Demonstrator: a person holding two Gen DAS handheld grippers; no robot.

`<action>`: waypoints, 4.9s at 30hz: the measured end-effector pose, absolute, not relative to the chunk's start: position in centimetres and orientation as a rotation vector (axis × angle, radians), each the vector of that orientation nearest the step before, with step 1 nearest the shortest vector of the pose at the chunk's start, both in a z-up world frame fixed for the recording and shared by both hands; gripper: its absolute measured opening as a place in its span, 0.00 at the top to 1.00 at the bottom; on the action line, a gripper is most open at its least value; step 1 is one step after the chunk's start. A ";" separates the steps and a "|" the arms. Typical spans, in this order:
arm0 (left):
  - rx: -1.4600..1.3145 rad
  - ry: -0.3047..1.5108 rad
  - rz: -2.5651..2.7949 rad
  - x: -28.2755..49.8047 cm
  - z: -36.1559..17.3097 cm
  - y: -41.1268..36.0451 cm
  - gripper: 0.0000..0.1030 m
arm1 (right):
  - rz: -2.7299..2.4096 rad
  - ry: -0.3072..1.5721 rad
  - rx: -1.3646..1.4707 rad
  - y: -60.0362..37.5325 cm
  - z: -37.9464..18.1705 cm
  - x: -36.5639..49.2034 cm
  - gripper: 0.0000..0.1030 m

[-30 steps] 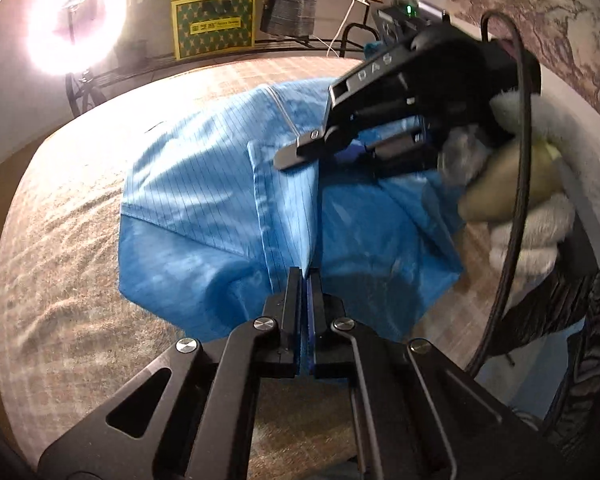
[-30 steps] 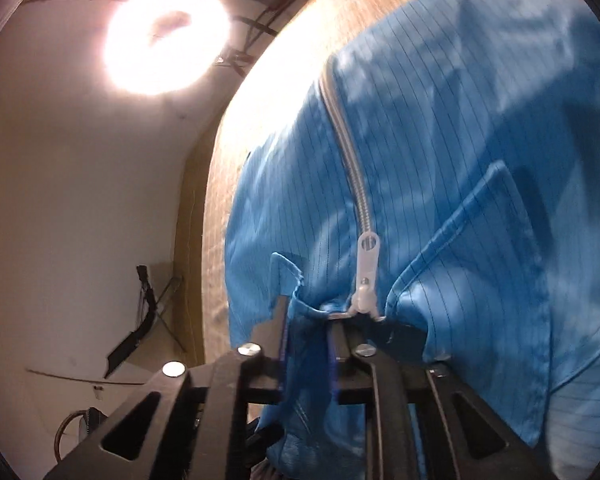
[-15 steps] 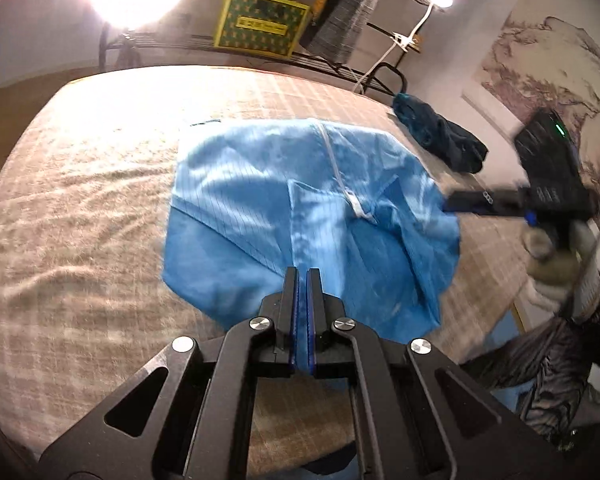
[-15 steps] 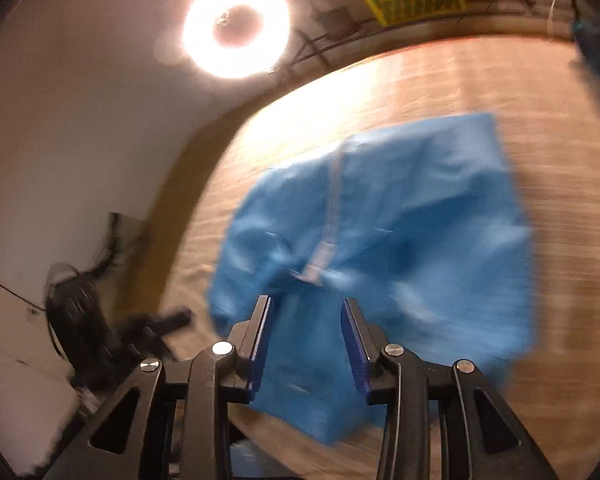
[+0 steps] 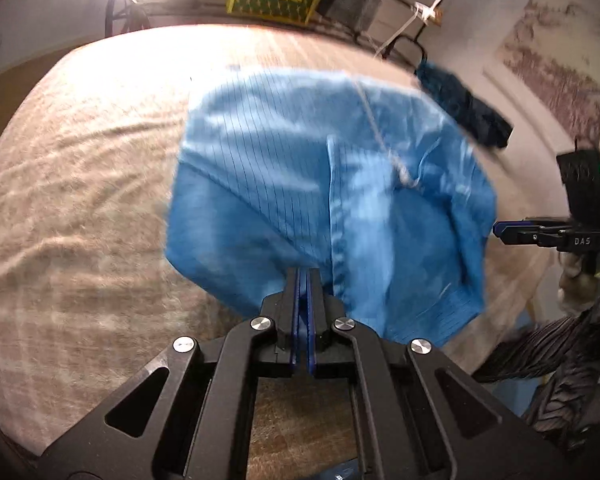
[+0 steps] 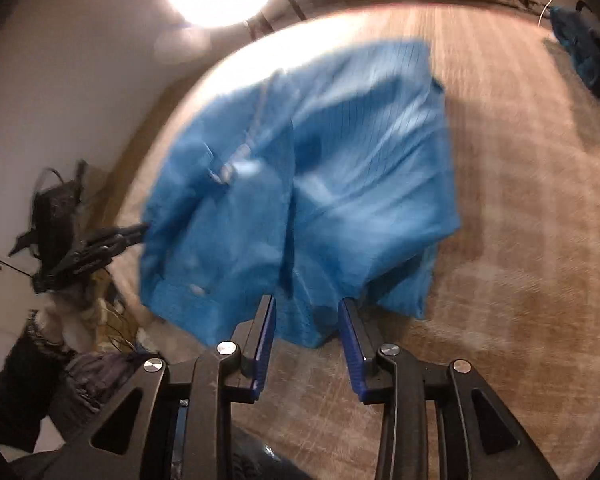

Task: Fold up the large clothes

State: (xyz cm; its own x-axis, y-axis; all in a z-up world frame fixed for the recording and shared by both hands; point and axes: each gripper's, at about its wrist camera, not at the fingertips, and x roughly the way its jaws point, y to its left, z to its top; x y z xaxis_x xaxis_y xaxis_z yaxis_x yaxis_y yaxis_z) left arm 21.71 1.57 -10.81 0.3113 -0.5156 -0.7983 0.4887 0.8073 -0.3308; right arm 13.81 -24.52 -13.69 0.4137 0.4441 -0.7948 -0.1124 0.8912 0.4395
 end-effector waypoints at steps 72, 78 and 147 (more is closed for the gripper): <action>0.098 1.048 -0.507 36.5 -15.0 -3.9 0.70 | 0.145 1.035 -0.079 -25.9 -14.7 27.8 0.63; -0.295 1.093 -0.517 35.4 -14.8 4.7 0.53 | 0.180 1.008 0.185 -32.7 -13.0 24.2 0.53; 0.082 0.841 -0.781 22.9 -5.2 -12.5 0.90 | 0.259 0.913 0.069 -28.6 -6.1 15.7 0.95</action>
